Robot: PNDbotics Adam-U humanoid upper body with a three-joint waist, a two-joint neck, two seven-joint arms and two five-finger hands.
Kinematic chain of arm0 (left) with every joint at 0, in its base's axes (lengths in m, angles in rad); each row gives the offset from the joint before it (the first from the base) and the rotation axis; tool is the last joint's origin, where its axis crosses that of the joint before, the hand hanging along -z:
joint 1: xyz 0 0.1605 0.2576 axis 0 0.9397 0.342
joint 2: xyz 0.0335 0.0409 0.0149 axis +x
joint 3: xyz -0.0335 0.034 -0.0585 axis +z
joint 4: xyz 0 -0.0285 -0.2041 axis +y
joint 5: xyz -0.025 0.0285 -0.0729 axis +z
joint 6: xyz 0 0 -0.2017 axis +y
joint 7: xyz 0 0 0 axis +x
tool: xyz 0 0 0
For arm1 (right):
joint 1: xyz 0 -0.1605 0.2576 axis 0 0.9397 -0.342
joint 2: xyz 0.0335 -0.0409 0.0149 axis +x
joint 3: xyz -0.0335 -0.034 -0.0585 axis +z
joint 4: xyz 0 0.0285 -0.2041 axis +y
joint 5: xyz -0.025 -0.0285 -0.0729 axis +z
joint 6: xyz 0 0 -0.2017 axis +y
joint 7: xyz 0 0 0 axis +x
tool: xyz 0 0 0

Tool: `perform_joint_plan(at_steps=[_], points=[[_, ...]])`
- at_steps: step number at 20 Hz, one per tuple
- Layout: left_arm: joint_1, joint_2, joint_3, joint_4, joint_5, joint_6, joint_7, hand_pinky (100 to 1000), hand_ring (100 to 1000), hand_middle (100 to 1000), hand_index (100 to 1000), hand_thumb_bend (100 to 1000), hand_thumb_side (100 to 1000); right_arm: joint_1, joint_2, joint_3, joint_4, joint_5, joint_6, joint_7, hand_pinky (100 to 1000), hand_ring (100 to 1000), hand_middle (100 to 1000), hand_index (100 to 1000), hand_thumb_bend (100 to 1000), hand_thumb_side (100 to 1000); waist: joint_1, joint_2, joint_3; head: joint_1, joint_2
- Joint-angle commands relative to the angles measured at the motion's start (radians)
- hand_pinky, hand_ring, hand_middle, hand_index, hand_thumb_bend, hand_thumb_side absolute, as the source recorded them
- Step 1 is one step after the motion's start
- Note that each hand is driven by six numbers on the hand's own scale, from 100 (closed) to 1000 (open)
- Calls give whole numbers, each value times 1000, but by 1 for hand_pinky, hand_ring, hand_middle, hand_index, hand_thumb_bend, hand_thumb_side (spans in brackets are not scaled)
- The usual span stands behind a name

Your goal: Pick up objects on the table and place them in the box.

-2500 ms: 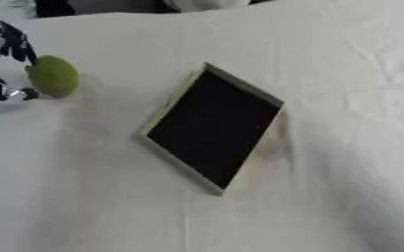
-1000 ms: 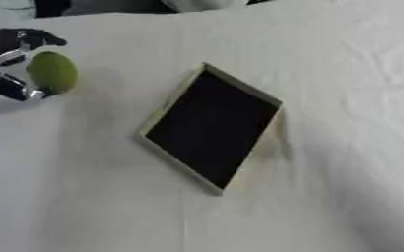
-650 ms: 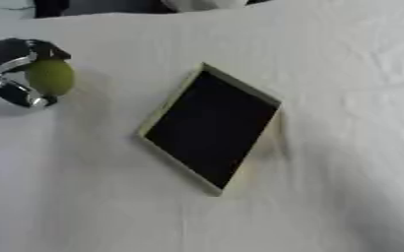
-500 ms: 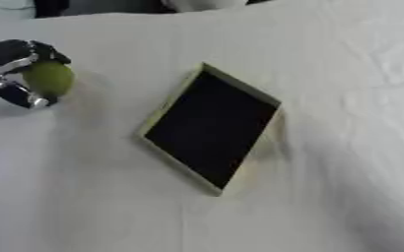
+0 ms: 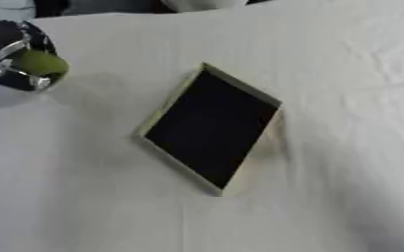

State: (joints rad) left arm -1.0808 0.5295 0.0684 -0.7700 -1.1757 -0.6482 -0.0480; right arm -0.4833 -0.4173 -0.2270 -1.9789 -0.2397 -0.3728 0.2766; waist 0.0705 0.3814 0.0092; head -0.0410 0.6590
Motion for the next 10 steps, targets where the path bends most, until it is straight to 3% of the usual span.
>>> perform_joint_plan(at_steps=[1,4,10], points=[[-11,34,-13,-92,-24,-20,63,421,476,401,582,530,100,-10,-14,-5,-21,-3,1,-3,710,802,603,849,100,535,-3,-22,3,-3,-8],[0,37,-33,-150,-54,-44,103,428,478,406,584,611,100,-11,-15,-7,-21,-2,0,-8,710,802,603,848,100,536,-3,-22,4,-4,-11],[30,17,-152,-343,-68,-158,187,425,477,408,589,569,100,-12,-17,-21,-21,4,-5,-28,711,801,604,848,100,537,-3,-21,7,5,-9]])
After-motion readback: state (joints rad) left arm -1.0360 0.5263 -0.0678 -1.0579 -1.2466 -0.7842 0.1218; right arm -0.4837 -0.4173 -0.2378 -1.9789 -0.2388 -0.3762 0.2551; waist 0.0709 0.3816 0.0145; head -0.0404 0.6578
